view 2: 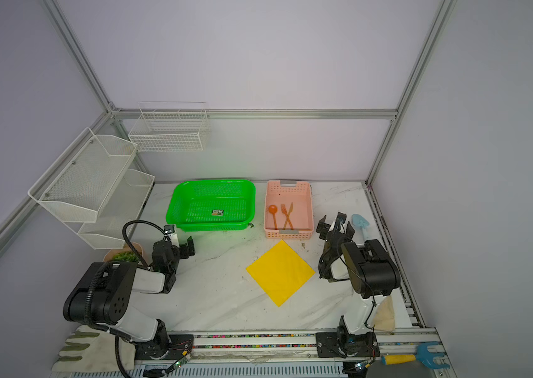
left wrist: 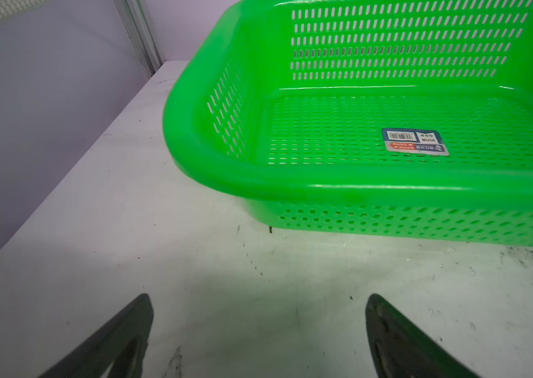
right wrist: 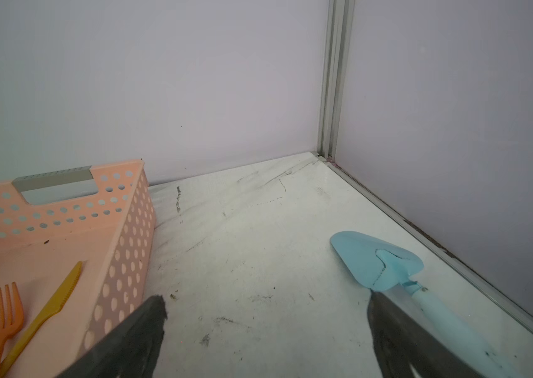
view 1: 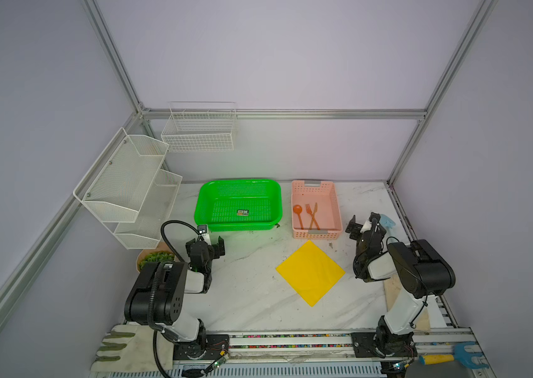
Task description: Place the utensils on the paper napkin and roll it up
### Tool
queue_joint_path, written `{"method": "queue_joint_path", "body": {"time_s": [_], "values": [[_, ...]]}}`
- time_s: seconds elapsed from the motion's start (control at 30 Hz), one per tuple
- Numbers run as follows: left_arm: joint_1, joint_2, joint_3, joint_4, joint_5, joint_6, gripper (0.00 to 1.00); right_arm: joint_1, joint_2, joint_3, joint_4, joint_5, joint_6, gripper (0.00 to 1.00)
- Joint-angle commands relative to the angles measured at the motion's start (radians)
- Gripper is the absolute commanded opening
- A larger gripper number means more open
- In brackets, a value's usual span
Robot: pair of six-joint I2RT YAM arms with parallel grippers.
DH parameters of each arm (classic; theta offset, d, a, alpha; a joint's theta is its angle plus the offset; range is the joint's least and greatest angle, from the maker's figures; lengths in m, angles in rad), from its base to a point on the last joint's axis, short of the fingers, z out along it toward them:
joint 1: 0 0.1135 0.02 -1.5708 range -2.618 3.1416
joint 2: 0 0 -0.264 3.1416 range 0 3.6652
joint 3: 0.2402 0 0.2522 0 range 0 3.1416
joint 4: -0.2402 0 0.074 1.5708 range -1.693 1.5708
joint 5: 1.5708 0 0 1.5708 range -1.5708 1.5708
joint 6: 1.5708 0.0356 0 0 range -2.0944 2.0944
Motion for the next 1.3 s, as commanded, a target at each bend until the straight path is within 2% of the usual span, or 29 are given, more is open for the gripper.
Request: {"method": "queue_joint_path", "body": {"time_s": [0.0,1.13,1.27], "values": [[0.009,-0.001,0.068,0.064,0.005,0.02,1.0,-0.005,0.005,0.011,0.053,0.009,-0.015,0.97],[0.015,-0.001,0.068,0.067,0.019,0.019,1.0,-0.005,0.004,0.006,0.064,0.008,-0.018,0.97],[0.012,-0.045,0.051,0.075,0.007,0.034,1.0,-0.003,-0.094,0.012,-0.028,0.01,-0.019,0.97]]}}
